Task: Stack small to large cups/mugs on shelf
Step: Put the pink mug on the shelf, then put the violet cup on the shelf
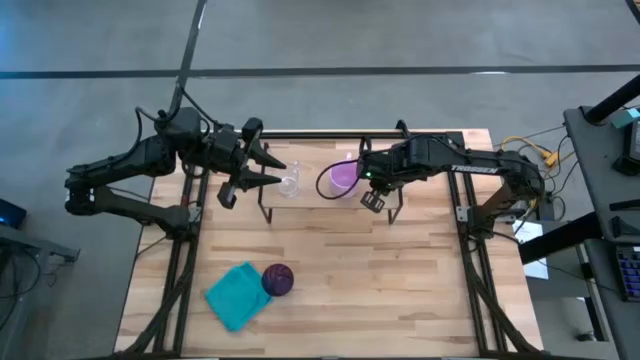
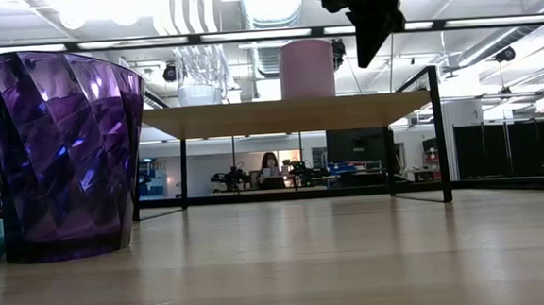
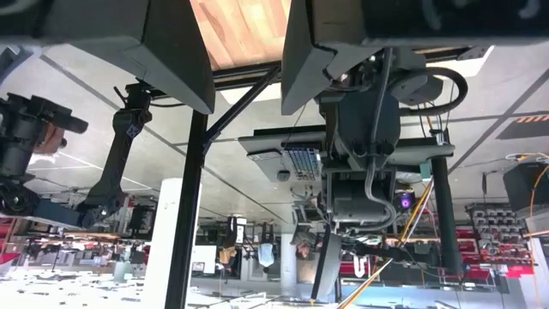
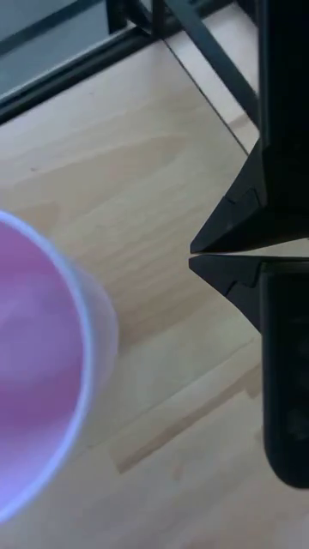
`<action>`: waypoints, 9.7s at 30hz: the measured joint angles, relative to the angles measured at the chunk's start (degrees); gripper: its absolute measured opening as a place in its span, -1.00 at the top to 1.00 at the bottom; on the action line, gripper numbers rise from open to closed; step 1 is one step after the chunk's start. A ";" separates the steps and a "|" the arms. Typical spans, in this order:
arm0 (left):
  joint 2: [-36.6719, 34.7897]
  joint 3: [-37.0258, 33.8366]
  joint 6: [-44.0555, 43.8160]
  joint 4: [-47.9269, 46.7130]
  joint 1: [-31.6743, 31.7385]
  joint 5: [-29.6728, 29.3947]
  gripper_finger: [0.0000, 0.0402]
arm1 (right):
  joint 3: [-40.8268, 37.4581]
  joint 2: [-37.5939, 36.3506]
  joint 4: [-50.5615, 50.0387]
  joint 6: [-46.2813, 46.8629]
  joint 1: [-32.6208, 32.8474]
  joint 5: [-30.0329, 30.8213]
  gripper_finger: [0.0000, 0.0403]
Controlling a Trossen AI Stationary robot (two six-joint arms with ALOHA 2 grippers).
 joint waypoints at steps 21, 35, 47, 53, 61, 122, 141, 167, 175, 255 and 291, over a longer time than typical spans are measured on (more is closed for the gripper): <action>0.18 0.02 -0.03 0.03 0.00 0.00 0.39 | 0.07 2.86 12.53 -1.77 -0.75 -2.53 0.96; 0.18 0.15 -0.03 0.03 0.00 0.01 0.39 | 0.07 5.14 19.62 -3.16 -0.88 -4.04 0.96; -0.81 0.15 -0.10 -4.59 0.00 -0.17 0.39 | 1.23 2.65 16.19 3.93 5.46 -10.82 0.96; -0.92 0.15 -3.83 -24.11 -0.60 -0.78 0.39 | 8.06 2.01 16.18 5.85 12.64 -11.77 0.96; 0.79 -0.95 -12.36 -42.20 -7.17 -0.16 0.39 | 16.60 1.99 16.29 7.07 17.41 -9.81 0.92; 24.01 -14.35 -43.70 -31.60 -25.90 -8.28 0.39 | 1.07 2.16 22.17 10.65 14.38 -20.33 0.29; 26.30 -13.64 -41.22 -31.57 -25.72 -10.74 0.98 | 1.07 2.16 22.38 10.52 14.37 -20.31 0.32; 25.99 22.97 -14.78 -37.67 -9.99 -24.11 1.00 | 1.07 -12.20 17.27 13.51 17.18 -22.96 0.41; 34.51 34.68 -6.35 -39.91 -4.15 -22.96 1.00 | 1.07 -17.71 17.02 8.48 17.28 -15.48 0.40; 56.75 51.98 2.88 -41.93 5.64 -17.37 0.89 | 0.64 -6.36 -5.40 25.36 15.99 18.59 0.41; 56.49 51.83 2.92 -34.56 6.14 -17.58 0.86 | -3.65 -6.63 -5.30 28.11 15.01 17.34 0.41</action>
